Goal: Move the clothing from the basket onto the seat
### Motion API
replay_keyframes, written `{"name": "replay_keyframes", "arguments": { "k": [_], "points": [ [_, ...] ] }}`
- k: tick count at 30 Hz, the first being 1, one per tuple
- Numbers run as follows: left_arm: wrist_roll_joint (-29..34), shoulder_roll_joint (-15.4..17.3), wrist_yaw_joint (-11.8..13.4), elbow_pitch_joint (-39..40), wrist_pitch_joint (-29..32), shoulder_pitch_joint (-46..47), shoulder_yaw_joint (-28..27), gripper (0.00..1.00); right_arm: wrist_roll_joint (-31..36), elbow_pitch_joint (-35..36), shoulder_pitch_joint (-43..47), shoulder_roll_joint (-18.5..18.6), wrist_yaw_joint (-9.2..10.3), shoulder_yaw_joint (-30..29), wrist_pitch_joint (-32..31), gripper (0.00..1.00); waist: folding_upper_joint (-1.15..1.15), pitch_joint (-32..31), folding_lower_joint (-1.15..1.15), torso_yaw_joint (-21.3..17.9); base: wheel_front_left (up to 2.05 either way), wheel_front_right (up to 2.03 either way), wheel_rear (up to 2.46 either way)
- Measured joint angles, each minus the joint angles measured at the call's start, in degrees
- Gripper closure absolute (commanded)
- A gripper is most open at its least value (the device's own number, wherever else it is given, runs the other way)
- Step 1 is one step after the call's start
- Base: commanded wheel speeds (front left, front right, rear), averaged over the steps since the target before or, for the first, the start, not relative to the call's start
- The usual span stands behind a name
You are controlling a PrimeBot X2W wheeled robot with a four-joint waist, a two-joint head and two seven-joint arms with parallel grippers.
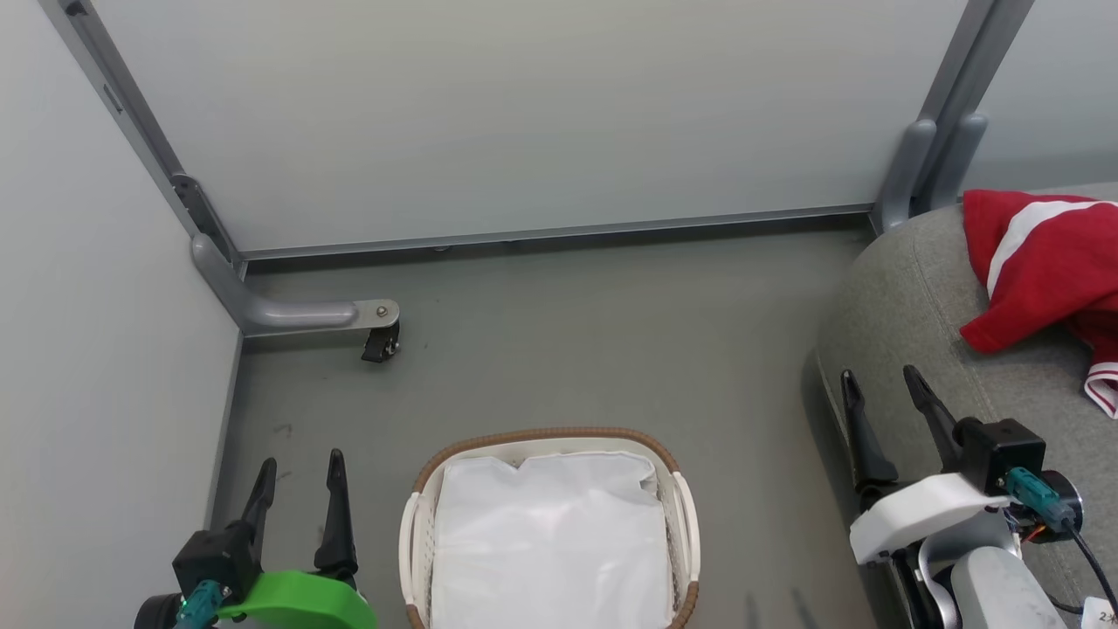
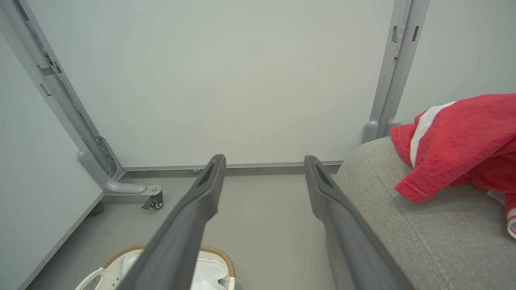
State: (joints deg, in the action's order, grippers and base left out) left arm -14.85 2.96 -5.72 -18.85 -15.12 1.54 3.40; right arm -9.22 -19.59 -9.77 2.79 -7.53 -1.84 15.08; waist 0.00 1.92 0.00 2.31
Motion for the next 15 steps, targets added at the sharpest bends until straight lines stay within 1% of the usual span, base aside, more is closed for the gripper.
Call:
{"name": "replay_keyframes", "arguments": {
  "k": [6,15],
  "points": [
    [-1.09,-0.04,0.04,0.38,0.0,-1.4,0.89,0.0,-0.48,1.82,3.46,-0.02,0.0,1.09,0.0,0.0,0.0,-1.28,0.0,0.28,0.0,0.0,0.0],
    [-1.69,-0.09,0.68,0.52,0.0,-1.58,2.01,0.0,-0.21,2.34,4.35,0.0,0.0,1.15,0.0,0.0,0.0,-1.42,0.0,-0.37,0.0,0.0,0.0]
  ]
}}
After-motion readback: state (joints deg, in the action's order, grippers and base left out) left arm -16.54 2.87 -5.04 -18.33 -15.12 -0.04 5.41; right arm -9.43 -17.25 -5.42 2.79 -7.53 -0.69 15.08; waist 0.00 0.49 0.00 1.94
